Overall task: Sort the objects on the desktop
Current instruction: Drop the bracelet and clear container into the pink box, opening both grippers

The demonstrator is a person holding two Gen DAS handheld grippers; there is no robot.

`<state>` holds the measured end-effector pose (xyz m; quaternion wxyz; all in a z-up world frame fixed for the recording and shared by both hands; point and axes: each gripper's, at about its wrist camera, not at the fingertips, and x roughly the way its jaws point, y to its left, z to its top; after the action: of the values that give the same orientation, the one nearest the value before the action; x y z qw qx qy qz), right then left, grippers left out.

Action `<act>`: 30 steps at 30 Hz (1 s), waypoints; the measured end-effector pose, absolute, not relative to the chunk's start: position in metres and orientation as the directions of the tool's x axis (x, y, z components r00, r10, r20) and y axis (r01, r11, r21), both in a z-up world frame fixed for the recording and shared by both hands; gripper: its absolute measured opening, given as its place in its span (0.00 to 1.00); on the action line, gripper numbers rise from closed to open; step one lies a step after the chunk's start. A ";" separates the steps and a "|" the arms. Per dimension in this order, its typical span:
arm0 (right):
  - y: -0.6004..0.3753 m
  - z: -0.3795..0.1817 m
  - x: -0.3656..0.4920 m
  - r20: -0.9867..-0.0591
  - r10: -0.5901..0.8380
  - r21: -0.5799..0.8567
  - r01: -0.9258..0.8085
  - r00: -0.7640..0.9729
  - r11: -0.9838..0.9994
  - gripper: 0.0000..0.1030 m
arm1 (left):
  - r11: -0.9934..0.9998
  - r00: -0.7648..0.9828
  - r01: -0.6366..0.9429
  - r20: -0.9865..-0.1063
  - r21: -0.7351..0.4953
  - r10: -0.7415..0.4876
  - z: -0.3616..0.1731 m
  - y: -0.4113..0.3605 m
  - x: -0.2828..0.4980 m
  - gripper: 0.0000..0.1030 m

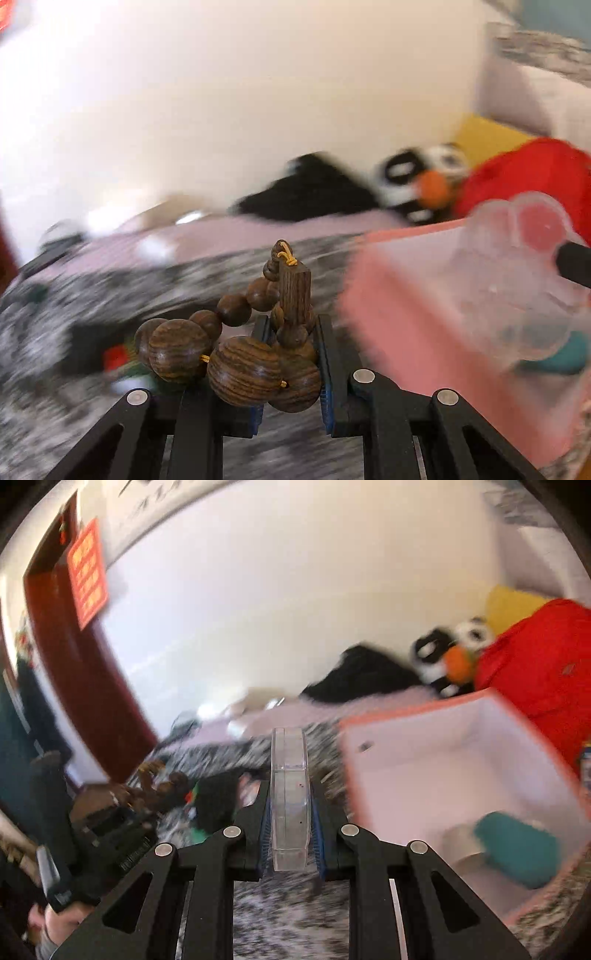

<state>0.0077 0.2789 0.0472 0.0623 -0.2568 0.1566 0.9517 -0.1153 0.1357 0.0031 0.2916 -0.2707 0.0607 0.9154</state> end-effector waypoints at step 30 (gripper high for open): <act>0.394 0.042 0.078 -0.475 0.464 0.117 -0.576 -0.748 -0.809 0.91 | -0.804 -0.661 -0.595 -0.569 0.001 0.488 -0.013 0.295 -0.061 1.00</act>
<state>0.0779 0.3935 0.0423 0.2808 -0.2173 0.1291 0.9259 -0.0612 0.2949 -0.0132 0.2986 -0.2831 0.0940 0.9066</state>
